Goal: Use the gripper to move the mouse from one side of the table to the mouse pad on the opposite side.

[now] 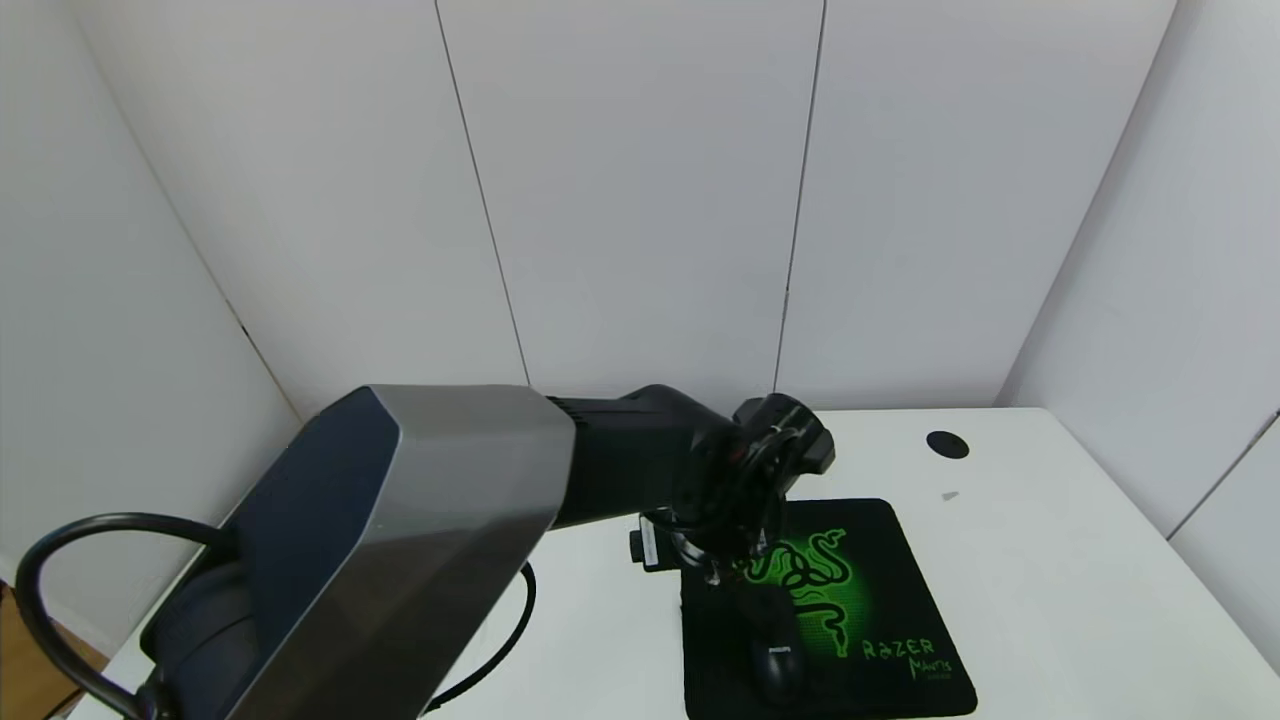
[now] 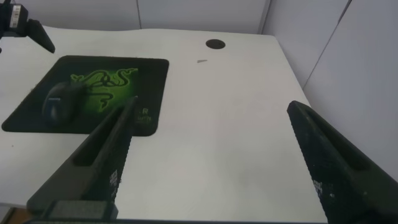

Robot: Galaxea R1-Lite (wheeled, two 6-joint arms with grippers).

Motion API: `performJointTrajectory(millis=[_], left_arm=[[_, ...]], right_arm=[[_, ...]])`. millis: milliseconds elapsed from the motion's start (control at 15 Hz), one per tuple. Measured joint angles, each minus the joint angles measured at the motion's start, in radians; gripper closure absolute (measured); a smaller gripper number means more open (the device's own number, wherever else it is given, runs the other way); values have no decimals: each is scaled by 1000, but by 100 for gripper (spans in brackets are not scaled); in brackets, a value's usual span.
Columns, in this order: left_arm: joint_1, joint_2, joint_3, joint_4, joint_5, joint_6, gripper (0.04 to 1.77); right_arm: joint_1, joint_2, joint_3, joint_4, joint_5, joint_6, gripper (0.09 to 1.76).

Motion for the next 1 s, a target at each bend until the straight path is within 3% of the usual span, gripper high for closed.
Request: performJointTrajectory(millis=[467, 867, 1000], left_arm=[[256, -122, 169, -177, -47, 174, 11], [418, -348, 511, -437, -159, 384, 10], [452, -413, 584, -482, -179, 422, 10]], right_arm=[[0, 0, 0, 0, 0, 0, 14], [0, 0, 0, 0, 0, 0, 14], [1, 0, 0, 0, 0, 0, 14]])
